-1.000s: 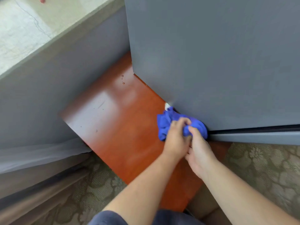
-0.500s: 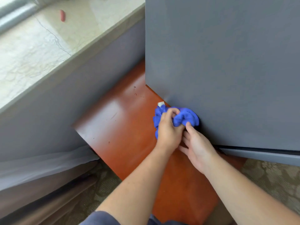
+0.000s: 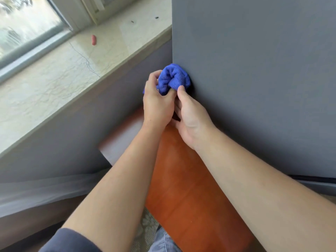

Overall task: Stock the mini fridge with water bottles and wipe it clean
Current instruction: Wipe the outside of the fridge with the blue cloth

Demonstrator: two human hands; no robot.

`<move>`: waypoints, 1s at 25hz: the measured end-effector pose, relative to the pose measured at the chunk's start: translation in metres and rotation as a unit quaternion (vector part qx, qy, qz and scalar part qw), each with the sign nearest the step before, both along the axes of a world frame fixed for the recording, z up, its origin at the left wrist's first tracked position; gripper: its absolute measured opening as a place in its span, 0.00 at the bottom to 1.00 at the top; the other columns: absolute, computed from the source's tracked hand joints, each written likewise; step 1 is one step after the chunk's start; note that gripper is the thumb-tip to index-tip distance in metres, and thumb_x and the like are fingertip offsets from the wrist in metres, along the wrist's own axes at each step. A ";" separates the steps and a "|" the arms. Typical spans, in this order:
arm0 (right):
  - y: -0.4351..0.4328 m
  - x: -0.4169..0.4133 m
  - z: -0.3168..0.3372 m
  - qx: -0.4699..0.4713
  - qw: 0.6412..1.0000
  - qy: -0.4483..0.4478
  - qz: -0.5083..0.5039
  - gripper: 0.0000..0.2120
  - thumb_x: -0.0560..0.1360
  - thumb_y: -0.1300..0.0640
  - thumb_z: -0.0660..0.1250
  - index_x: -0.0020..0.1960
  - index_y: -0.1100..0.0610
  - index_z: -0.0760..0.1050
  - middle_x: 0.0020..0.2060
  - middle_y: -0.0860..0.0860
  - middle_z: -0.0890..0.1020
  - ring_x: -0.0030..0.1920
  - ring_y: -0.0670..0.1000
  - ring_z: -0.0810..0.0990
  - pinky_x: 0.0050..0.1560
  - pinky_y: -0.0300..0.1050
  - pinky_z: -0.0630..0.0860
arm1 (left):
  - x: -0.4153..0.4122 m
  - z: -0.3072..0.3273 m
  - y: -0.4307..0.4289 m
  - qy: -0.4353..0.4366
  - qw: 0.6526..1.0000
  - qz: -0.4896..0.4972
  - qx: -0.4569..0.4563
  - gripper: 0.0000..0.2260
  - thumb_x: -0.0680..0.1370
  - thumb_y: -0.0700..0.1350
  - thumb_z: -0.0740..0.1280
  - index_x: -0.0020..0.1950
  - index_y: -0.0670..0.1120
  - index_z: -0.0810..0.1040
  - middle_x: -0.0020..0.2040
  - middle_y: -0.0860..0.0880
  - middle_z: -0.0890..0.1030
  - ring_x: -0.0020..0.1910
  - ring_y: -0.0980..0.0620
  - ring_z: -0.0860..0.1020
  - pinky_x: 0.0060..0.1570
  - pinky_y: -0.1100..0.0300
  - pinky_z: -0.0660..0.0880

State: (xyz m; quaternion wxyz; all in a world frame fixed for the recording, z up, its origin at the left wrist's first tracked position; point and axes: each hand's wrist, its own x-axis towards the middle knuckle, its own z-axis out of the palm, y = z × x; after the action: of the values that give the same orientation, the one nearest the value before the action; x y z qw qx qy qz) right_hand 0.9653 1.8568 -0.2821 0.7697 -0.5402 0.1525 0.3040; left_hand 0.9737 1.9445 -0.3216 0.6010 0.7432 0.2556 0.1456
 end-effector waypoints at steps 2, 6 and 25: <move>-0.013 -0.012 0.012 0.021 0.999 -0.020 -0.015 0.17 0.87 0.49 0.54 0.61 0.51 0.81 0.59 0.50 0.86 0.53 0.45 0.85 0.60 0.51 0.79 | -0.008 0.012 -0.011 -0.014 1.000 -0.004 -0.007 0.15 0.72 0.46 0.73 0.56 0.59 0.76 0.53 0.49 0.84 0.50 0.53 0.83 0.52 0.53 0.81; -0.057 -0.054 0.013 0.049 0.997 -0.023 -0.057 0.15 0.86 0.52 0.56 0.64 0.52 0.80 0.61 0.50 0.85 0.63 0.48 0.82 0.62 0.50 0.77 | -0.040 0.015 -0.056 -0.043 0.998 -0.052 0.015 0.18 0.70 0.40 0.74 0.53 0.58 0.75 0.54 0.49 0.80 0.49 0.50 0.82 0.49 0.55 0.79; -0.258 -0.193 0.017 -0.116 0.973 -0.015 -0.200 0.14 0.85 0.54 0.60 0.61 0.55 0.82 0.57 0.53 0.86 0.62 0.51 0.83 0.67 0.55 0.75 | -0.168 0.005 -0.270 0.003 0.980 -0.189 -0.053 0.14 0.72 0.40 0.75 0.50 0.55 0.75 0.51 0.56 0.77 0.48 0.50 0.79 0.50 0.59 0.75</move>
State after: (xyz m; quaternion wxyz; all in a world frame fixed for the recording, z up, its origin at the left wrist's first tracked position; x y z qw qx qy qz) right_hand 0.7726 1.5986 -0.2648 0.7492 -0.5887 0.2805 0.1157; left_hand 0.8058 1.6746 -0.3167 0.6557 0.7454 0.1196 0.0130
